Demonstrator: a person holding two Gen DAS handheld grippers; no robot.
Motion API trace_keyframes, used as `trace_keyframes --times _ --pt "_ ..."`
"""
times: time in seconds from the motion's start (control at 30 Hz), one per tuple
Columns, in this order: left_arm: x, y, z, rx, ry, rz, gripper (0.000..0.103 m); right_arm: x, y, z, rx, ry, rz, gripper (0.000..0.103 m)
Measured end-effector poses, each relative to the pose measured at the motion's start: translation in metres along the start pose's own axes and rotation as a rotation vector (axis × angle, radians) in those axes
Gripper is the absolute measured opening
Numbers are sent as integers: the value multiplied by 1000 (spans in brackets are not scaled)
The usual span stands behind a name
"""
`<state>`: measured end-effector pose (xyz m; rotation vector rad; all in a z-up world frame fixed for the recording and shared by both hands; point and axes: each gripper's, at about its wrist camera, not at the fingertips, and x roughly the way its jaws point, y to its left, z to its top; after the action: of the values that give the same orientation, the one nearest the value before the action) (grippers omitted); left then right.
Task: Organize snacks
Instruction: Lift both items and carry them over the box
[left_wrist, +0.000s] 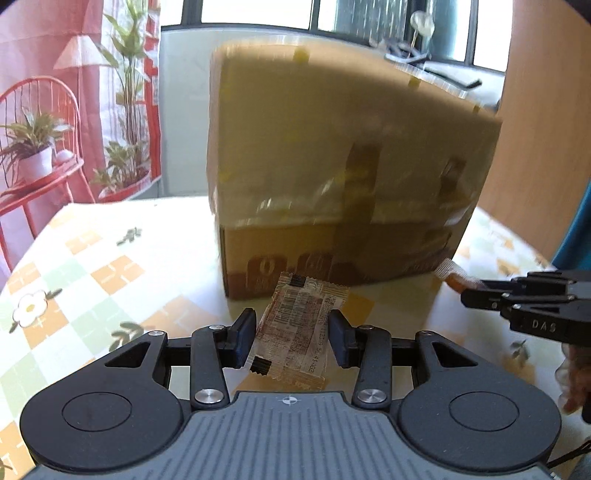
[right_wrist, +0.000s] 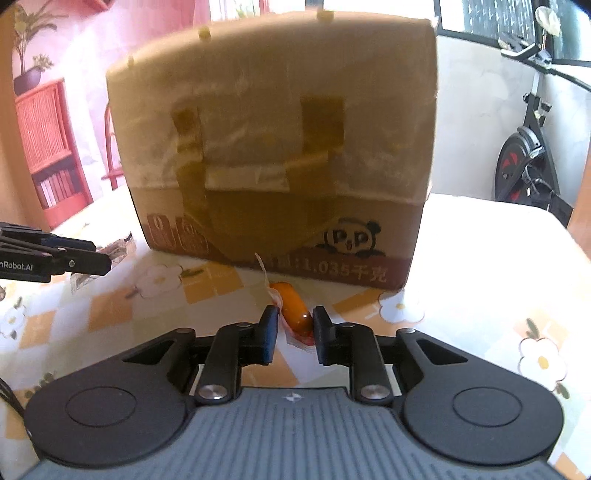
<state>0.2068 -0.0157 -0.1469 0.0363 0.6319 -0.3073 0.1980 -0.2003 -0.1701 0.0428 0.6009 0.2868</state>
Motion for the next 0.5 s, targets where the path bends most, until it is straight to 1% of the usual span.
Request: trace_keyframes --times 0.17,0.37,0.5 --pt "-18 -12 22 10 -73 -18 45 -25 2 14 12 -73 10 22" --pt "-45 -26 61 30 -196 -34 45 -59 6 45 19 -208 29 22" --pt "-54 -32 87 36 -272 -47 45 -78 7 68 2 -292 38 22"
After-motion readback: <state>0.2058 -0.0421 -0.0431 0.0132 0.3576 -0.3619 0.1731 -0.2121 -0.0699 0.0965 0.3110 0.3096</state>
